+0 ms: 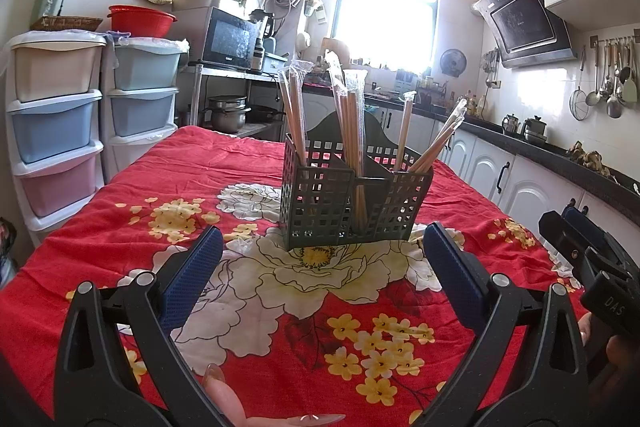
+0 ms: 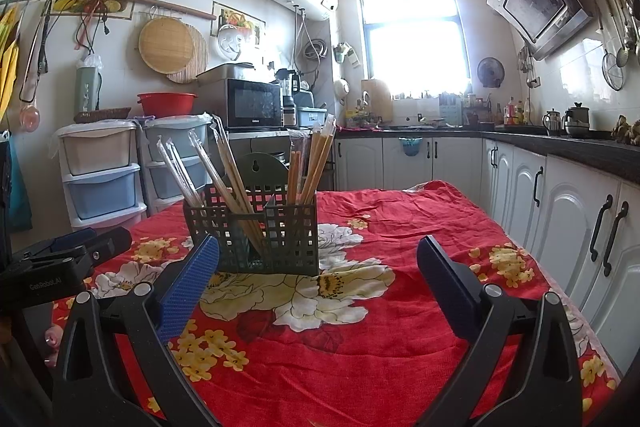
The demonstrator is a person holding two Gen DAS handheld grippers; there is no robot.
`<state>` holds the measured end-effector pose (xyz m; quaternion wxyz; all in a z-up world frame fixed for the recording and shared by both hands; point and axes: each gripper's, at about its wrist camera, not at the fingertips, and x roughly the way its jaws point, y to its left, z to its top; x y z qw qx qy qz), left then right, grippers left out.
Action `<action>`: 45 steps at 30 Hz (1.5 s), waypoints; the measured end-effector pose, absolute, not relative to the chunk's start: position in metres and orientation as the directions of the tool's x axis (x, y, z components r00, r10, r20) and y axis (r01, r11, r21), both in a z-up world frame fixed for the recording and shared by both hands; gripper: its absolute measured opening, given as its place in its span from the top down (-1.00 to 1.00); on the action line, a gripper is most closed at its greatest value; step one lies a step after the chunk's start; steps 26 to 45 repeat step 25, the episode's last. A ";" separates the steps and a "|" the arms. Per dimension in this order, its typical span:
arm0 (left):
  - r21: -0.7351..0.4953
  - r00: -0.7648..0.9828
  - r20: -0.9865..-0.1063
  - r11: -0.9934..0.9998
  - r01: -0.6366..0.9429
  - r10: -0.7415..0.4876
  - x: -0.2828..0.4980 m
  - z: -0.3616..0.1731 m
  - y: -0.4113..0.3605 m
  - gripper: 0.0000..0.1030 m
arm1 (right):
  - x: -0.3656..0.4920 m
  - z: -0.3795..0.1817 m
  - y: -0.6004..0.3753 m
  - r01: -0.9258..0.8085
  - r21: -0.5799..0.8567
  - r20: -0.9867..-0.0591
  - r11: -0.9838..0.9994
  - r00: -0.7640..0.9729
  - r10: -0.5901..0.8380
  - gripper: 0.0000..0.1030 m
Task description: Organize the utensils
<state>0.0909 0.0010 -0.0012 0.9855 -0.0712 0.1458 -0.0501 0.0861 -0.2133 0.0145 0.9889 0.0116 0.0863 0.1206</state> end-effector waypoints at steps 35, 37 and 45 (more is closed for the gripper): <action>-0.034 0.772 -0.624 0.982 -0.184 0.123 0.180 -0.001 0.090 -0.80 | 0.183 0.029 -0.279 0.047 0.004 -0.537 0.999 0.843 -0.038 -0.88; -0.034 0.772 -0.624 0.982 -0.184 0.123 0.180 -0.001 0.090 -0.80 | 0.183 0.029 -0.279 0.047 0.004 -0.537 0.999 0.843 -0.038 -0.88; -0.034 0.772 -0.624 0.982 -0.184 0.123 0.180 -0.001 0.090 -0.80 | 0.183 0.029 -0.279 0.047 0.004 -0.537 0.999 0.843 -0.038 -0.88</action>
